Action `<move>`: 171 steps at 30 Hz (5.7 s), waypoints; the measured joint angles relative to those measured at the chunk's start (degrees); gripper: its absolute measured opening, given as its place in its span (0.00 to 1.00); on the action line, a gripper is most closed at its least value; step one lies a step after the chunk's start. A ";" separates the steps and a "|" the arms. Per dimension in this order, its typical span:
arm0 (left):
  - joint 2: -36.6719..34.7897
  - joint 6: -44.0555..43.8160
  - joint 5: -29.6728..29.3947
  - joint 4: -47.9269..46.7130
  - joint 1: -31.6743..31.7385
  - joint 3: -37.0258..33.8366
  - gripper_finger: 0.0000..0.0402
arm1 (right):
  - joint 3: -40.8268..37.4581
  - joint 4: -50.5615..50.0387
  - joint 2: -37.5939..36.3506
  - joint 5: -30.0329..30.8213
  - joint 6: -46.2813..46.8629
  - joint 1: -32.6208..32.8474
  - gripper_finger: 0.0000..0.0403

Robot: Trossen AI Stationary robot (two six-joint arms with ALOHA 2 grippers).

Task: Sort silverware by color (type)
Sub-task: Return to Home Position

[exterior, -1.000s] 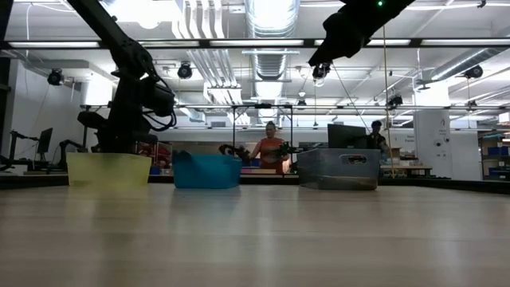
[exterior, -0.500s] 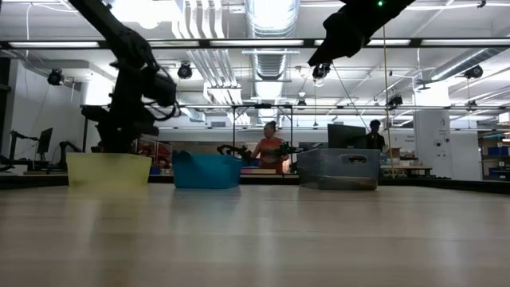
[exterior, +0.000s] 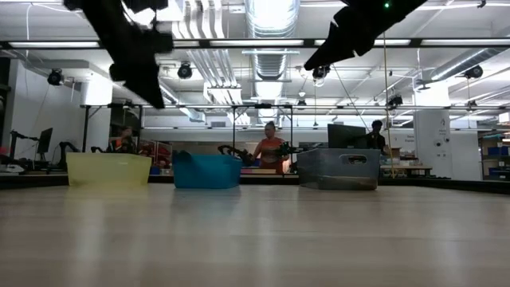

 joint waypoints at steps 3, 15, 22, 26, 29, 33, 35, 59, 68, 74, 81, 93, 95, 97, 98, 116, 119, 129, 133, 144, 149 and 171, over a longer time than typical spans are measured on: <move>-5.21 5.17 -0.04 9.91 -11.91 -5.40 0.24 | -2.83 5.47 -1.02 -1.75 -1.37 0.02 0.43; -21.83 7.37 -12.00 31.04 -33.61 -24.74 0.19 | -17.08 16.01 -14.28 -8.26 0.55 -0.01 0.43; -32.27 8.55 -12.06 31.98 -31.68 -29.59 0.09 | -24.95 22.60 -25.22 -10.11 1.13 -0.15 0.43; -38.29 11.48 -11.47 31.98 -30.47 -30.72 0.02 | -27.38 23.38 -30.66 -13.42 1.09 -0.81 0.43; -43.23 12.69 -10.77 31.76 -30.20 -32.14 0.01 | -29.20 23.56 -34.16 -13.82 1.10 -1.07 0.43; -49.73 13.15 -10.34 31.51 -30.19 -34.73 0.01 | -32.53 23.52 -39.01 -13.86 1.22 -1.03 0.43; -53.20 13.15 -10.34 31.79 -30.17 -36.23 0.00 | -34.13 23.53 -41.61 -13.82 1.63 -1.03 0.43; -63.56 7.14 -8.07 35.01 -30.02 -45.75 0.00 | -42.21 3.82 -68.82 -9.26 4.81 -1.14 0.43; -63.83 7.44 -7.66 35.32 -30.02 -46.00 0.00 | -49.93 11.53 -68.05 -10.90 6.62 -1.70 0.43; -63.41 7.45 -11.86 35.35 -29.98 -46.02 0.00 | -50.81 13.99 -65.84 -7.46 1.75 -1.89 0.42; -62.74 5.47 -15.49 35.37 -29.98 -46.02 0.00 | -50.81 14.05 -65.81 2.72 7.18 -1.89 0.40; -62.22 4.89 -15.39 35.33 -29.98 -46.02 0.00 | -50.83 14.09 -65.81 2.72 7.62 -1.89 0.40; -62.18 4.89 -15.39 35.35 -29.98 -46.02 0.00 | -50.83 14.09 -65.81 2.72 7.60 -1.89 0.40; -61.95 4.89 -15.39 35.33 -29.98 -46.02 0.00 | -50.83 14.09 -65.81 2.72 7.60 -1.89 0.40; -61.92 4.89 -15.38 35.34 -29.98 -46.02 0.00 | -50.83 14.09 -65.81 2.72 7.60 -1.89 0.40; -61.76 4.88 -15.32 35.31 -29.98 -46.02 0.00 | -50.88 14.11 -65.79 2.72 7.60 -1.89 0.40; -61.76 4.89 -15.32 35.31 -29.98 -46.02 0.00 | -50.88 14.11 -65.79 2.70 7.60 -1.89 0.39; -61.76 4.86 -15.32 35.29 -29.98 -46.02 0.00 | -50.88 14.11 -65.79 2.70 7.60 -1.89 0.39; -61.76 4.88 -15.32 35.29 -29.98 -46.02 0.00 | -50.88 14.11 -65.79 2.70 7.60 -1.89 0.39; -61.76 4.89 -15.30 35.29 -29.98 -46.02 0.00 | -50.90 14.11 -65.79 2.70 7.60 -1.89 0.40; -61.76 4.88 -15.31 35.29 -29.98 -46.02 0.00 | -50.90 14.13 -65.79 2.70 7.60 -1.89 0.39; -61.76 4.88 -15.30 35.29 -29.98 -46.02 0.00 | -50.90 14.13 -65.79 2.70 7.60 -1.88 0.38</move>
